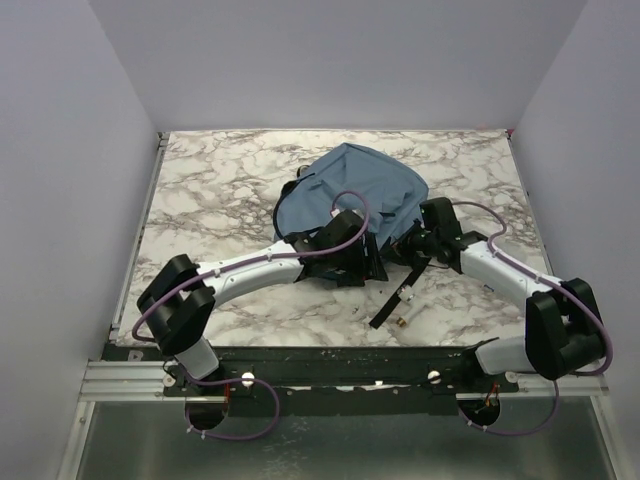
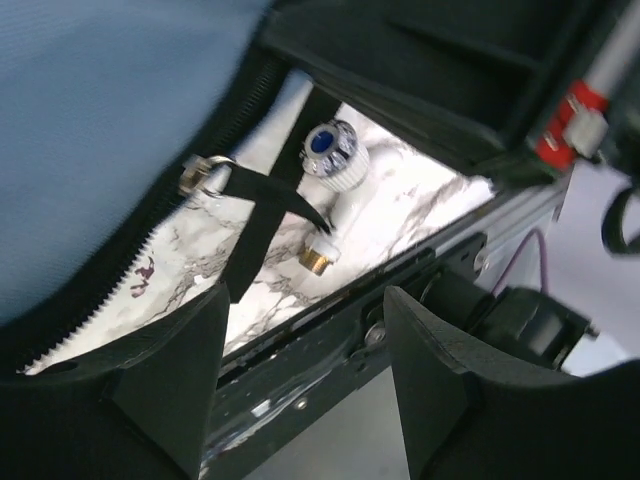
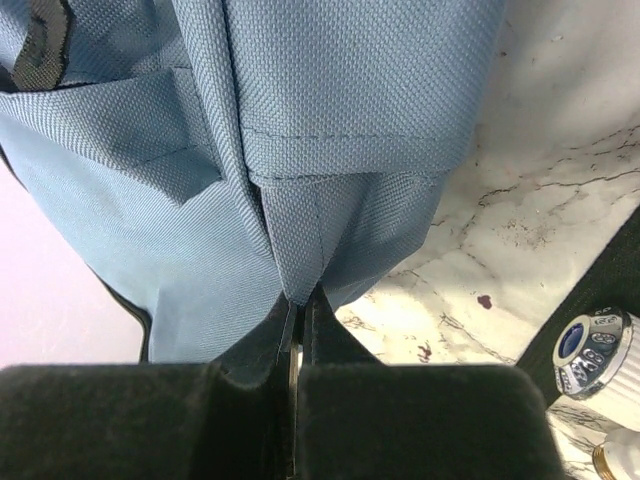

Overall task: Pack the student bag
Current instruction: Zip the student bag at the center of the board.

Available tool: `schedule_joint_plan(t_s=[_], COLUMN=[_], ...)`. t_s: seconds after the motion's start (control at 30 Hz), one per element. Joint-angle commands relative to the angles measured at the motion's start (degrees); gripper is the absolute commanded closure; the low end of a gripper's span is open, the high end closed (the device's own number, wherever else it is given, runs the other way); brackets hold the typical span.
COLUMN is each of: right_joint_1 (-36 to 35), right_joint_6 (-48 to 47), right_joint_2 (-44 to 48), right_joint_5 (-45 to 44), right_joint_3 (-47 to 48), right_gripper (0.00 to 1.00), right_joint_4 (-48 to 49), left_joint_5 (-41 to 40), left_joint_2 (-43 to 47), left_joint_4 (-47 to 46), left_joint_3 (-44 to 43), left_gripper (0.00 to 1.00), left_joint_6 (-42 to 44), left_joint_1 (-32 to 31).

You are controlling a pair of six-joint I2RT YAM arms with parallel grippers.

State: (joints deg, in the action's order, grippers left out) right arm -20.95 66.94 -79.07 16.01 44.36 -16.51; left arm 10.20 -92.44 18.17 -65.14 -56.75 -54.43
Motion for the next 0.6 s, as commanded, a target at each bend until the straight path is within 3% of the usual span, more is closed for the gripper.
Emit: schedule_joint_plan(t_s=[0.0,0.17,0.4,0.57], right_joint_1=[-0.32,-0.32,-0.32,-0.32], right_joint_6=[3.9,5.74,5.67,4.99], right_joint_2=[2.97,5.33,5.91,6.51], right_joint_5=[3.48,3.05,1.32,0.04], right_joint_3=[-2.31,-3.59,-3.66,-4.59], right_gripper=[0.99,1.0,0.99,0.99], right_joint_4=[3.52,4.56,4.47,4.14], left_joint_5=[-7.46,-17.2,-21.07,-23.33], left_joint_2=[-1.53,-1.78,-5.3,-6.01], left_joint_4=[1.45,1.1,1.34,1.61], left_joint_3=[-0.67,-1.3,-4.3,-6.49], left_gripper=[0.35,0.42,0.51,0.68], left_joint_6=[-13.32,-19.18,-20.42,-18.41], left_joint_1=[0.02,-0.89,-1.82,-2.25])
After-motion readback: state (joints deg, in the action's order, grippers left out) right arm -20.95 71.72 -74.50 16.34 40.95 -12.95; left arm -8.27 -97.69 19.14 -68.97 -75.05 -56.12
